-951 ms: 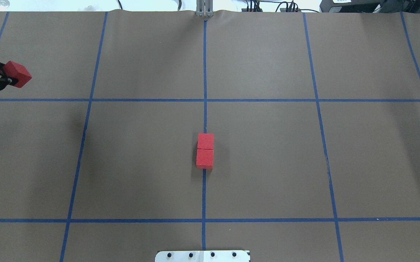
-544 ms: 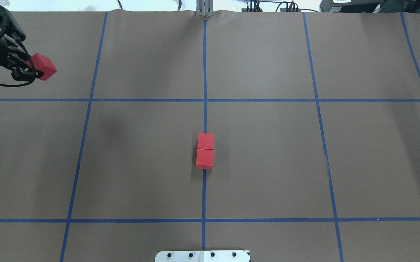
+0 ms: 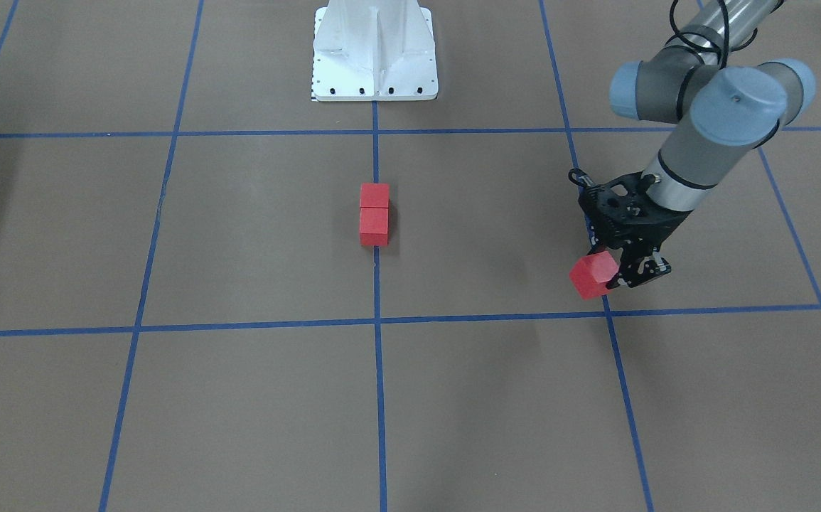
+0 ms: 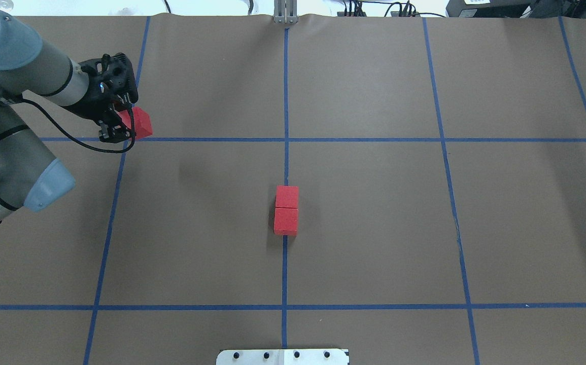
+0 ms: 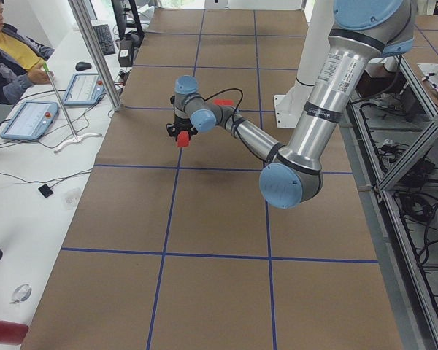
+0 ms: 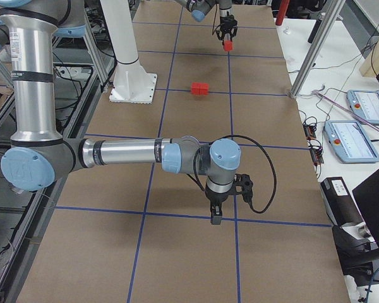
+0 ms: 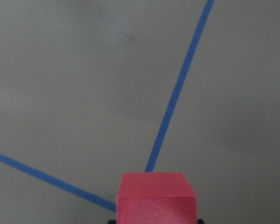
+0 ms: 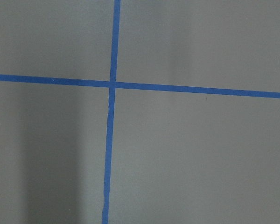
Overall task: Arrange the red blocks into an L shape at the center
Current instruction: 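Lift the grasped cube with the left gripper and carry it toward center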
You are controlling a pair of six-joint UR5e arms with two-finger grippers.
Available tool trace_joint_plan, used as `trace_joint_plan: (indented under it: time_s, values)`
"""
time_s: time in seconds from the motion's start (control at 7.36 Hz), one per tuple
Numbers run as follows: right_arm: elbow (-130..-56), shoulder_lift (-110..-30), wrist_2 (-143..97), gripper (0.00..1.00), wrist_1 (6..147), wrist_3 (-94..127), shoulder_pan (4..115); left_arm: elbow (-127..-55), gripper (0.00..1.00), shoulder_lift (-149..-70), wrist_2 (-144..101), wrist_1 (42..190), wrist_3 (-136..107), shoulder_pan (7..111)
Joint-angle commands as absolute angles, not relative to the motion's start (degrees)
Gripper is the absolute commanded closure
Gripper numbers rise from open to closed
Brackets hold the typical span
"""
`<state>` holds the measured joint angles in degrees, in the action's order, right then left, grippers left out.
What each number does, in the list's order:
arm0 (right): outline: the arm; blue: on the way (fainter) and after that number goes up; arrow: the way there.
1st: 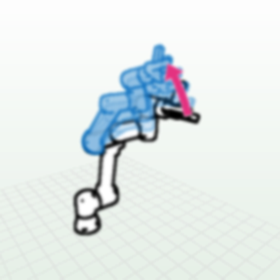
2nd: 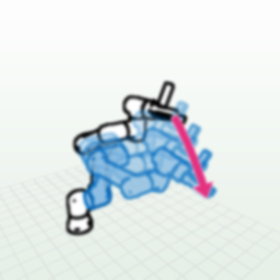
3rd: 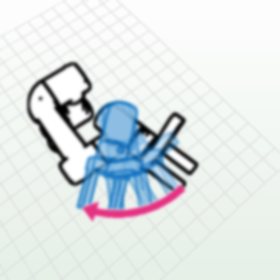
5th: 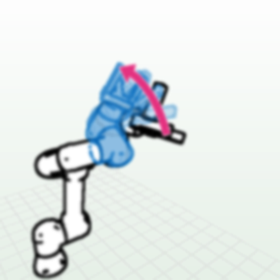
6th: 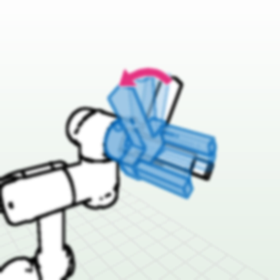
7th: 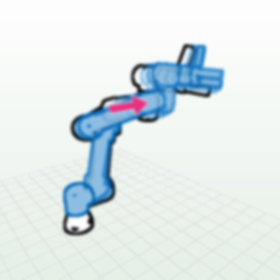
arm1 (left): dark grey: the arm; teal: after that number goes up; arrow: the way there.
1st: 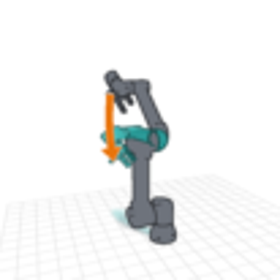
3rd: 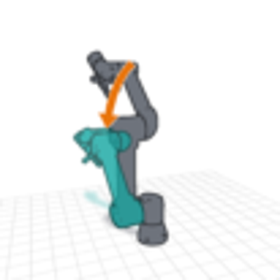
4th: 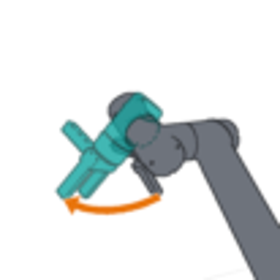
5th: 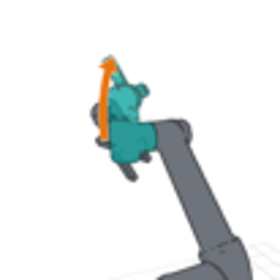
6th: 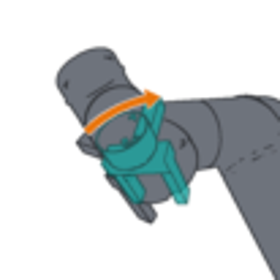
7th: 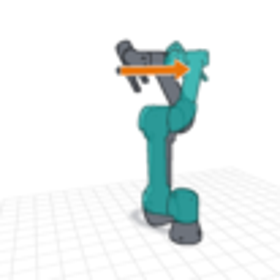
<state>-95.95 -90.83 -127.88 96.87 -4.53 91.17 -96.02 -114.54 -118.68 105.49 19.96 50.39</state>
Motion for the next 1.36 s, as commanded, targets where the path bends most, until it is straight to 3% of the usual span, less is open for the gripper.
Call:
trace_joint_plan:
  time_s: [0.0, 0.27, 1.22]
  values:
    - [-95.9, -90.9, -127.9, 0.0, 96.9, -4.6, 91.2, -94.9, 1.0, -120.9, -118.3, 98.2, 21.6, 47.6]
    - [-95.5, -90.9, -127.9, 0.0, 96.9, -4.6, 91.2, -92.7, 1.0, -127.7, -118.4, 94.5, 22.4, 42.9]
    - [-95.9, -90.9, -127.9, 0.0, 96.9, -4.5, 91.2, -85.9, 1.0, -136.1, -118.2, 89.0, 20.4, 35.2]
